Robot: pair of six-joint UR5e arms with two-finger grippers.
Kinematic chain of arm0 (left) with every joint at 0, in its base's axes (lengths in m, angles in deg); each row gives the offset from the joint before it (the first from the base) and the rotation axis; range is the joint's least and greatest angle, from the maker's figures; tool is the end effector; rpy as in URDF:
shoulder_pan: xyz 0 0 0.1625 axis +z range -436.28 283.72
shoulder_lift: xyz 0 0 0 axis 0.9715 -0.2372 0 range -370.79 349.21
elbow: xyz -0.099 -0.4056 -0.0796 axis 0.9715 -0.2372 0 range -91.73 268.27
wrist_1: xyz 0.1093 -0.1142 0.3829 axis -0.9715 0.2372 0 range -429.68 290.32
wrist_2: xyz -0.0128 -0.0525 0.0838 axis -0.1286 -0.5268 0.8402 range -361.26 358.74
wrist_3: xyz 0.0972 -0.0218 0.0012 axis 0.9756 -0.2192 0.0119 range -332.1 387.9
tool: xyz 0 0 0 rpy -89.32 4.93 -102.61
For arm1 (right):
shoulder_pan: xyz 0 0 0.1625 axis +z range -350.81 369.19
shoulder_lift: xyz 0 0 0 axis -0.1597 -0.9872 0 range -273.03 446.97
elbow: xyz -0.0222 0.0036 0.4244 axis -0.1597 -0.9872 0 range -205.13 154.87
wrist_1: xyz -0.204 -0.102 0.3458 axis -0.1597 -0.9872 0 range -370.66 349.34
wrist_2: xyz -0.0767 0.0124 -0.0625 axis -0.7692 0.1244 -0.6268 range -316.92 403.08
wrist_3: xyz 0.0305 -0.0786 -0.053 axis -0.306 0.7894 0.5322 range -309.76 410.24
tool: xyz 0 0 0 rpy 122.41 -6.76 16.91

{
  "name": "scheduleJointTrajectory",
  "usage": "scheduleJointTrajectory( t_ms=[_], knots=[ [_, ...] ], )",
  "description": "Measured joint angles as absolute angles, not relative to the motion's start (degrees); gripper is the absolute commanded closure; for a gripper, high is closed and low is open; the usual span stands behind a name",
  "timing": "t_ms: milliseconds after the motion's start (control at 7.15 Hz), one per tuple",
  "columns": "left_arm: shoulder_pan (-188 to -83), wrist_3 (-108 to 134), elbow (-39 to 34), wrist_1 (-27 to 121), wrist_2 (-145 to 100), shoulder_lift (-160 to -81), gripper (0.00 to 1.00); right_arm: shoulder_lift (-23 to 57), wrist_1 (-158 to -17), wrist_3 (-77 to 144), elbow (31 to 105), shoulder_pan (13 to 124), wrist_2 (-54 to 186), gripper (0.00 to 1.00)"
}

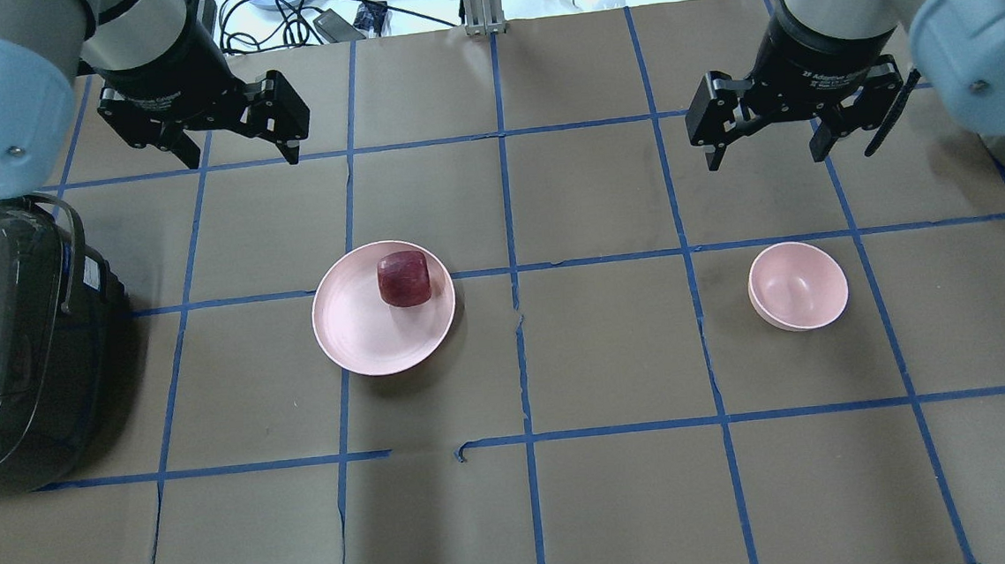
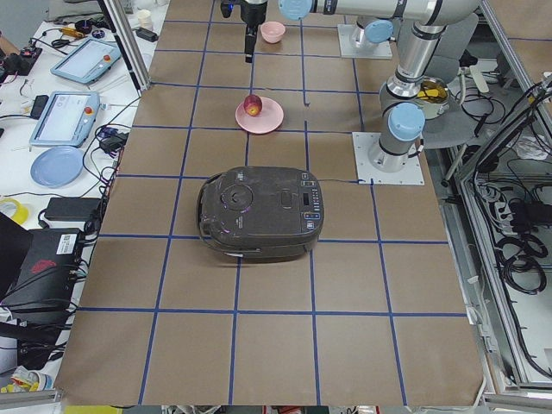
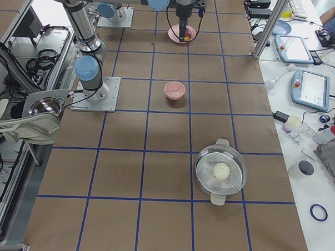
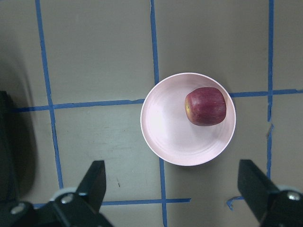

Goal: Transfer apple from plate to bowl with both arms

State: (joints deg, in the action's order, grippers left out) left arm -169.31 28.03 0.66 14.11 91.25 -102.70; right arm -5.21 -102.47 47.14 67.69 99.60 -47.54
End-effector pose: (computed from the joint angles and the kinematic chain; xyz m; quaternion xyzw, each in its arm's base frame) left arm -0.1561 -0.5094 0.5033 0.0262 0.9977 -0.0588 0.0203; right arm 0.1356 -0.4768 0.4853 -0.0235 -0.9997 0.0105 0.0051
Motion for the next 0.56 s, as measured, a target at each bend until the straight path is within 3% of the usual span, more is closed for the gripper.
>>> scheduleJointTrajectory(
  t_ms=[559],
  knots=[
    [-169.63, 28.08, 0.43, 14.16, 91.47, -102.71, 0.00, -5.16, -102.05, 47.08, 67.69, 99.58, -47.09, 0.00]
  ],
)
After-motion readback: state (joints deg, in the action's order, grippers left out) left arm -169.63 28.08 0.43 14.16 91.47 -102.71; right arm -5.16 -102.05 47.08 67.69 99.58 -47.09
